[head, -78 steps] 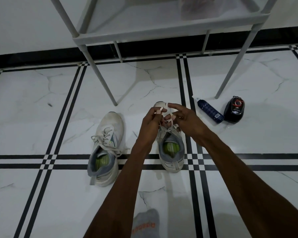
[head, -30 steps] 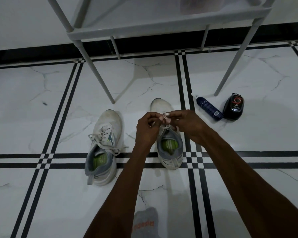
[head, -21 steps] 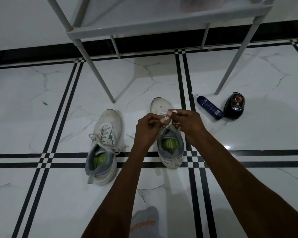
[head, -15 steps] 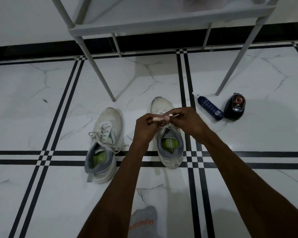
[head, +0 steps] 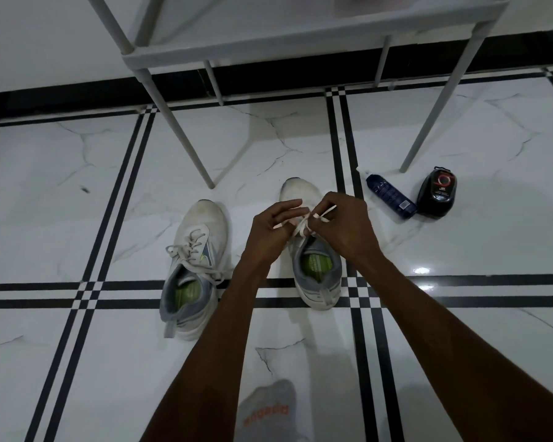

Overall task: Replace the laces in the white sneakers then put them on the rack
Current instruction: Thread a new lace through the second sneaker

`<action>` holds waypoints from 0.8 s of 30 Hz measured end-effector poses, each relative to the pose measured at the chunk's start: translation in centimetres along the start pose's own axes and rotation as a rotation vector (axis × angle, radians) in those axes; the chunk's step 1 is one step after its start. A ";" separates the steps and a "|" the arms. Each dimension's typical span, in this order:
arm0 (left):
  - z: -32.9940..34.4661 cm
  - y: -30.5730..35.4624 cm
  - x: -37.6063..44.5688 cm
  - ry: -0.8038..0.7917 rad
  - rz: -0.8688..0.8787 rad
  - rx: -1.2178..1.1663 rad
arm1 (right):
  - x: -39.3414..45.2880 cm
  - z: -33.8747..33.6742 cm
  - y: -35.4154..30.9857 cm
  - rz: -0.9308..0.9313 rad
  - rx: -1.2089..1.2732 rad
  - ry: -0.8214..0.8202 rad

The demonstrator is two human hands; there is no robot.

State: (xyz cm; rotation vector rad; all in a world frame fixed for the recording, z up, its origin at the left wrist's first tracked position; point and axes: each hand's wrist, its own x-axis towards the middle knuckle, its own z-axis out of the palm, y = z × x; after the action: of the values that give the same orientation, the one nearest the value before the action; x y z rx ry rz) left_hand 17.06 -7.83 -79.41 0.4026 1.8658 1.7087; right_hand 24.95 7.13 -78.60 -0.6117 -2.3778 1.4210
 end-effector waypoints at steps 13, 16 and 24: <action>-0.3 0.6 0.8 -0.074 -0.037 0.105 | 0.0 0.2 0.8 -0.056 0.060 -0.004; -0.5 0.7 0.8 -0.021 0.010 0.151 | 0.2 -0.2 1.0 -0.009 0.081 -0.044; -3.2 -0.2 0.5 0.108 -0.061 0.335 | 0.5 -4.8 2.2 0.253 0.257 -0.236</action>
State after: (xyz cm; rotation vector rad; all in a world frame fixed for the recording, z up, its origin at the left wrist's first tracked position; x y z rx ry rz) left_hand 14.82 -10.11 -79.67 0.3845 2.2283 1.4032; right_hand 27.20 11.91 -78.32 -0.7300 -2.2926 1.9682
